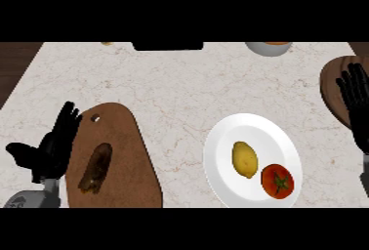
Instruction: Pick the lemon from the plate and place it in the bowl
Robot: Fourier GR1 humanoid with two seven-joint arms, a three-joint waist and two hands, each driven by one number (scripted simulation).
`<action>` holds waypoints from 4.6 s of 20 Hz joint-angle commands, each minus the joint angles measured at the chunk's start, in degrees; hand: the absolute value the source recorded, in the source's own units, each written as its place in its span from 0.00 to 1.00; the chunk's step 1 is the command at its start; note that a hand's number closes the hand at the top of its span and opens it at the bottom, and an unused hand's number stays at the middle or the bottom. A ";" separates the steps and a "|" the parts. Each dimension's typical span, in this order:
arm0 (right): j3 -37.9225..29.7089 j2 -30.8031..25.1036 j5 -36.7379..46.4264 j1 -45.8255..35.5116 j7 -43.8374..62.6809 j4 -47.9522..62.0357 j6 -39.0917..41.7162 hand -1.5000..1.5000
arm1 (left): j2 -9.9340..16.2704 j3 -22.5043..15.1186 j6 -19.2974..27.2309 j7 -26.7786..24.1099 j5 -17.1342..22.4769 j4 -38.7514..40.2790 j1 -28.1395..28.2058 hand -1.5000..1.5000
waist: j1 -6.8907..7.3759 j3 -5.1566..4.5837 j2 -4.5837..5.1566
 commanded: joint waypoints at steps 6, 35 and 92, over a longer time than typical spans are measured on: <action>5.86 12.40 9.29 8.03 3.29 -12.43 -22.06 1.00 | 1.28 -10.80 -5.72 1.37 -7.17 -8.56 -5.51 0.50 | -4.24 -2.02 -0.57; 27.42 -0.44 20.52 -14.53 86.77 -20.52 19.19 0.00 | -3.94 -15.37 -7.36 8.38 -9.71 -9.70 -9.55 0.50 | -0.30 -2.06 0.50; 29.09 19.28 59.67 -8.63 71.71 -1.64 13.01 1.00 | -9.47 -8.00 -14.95 8.14 -15.69 -11.40 -3.83 0.50 | -0.67 -1.88 0.47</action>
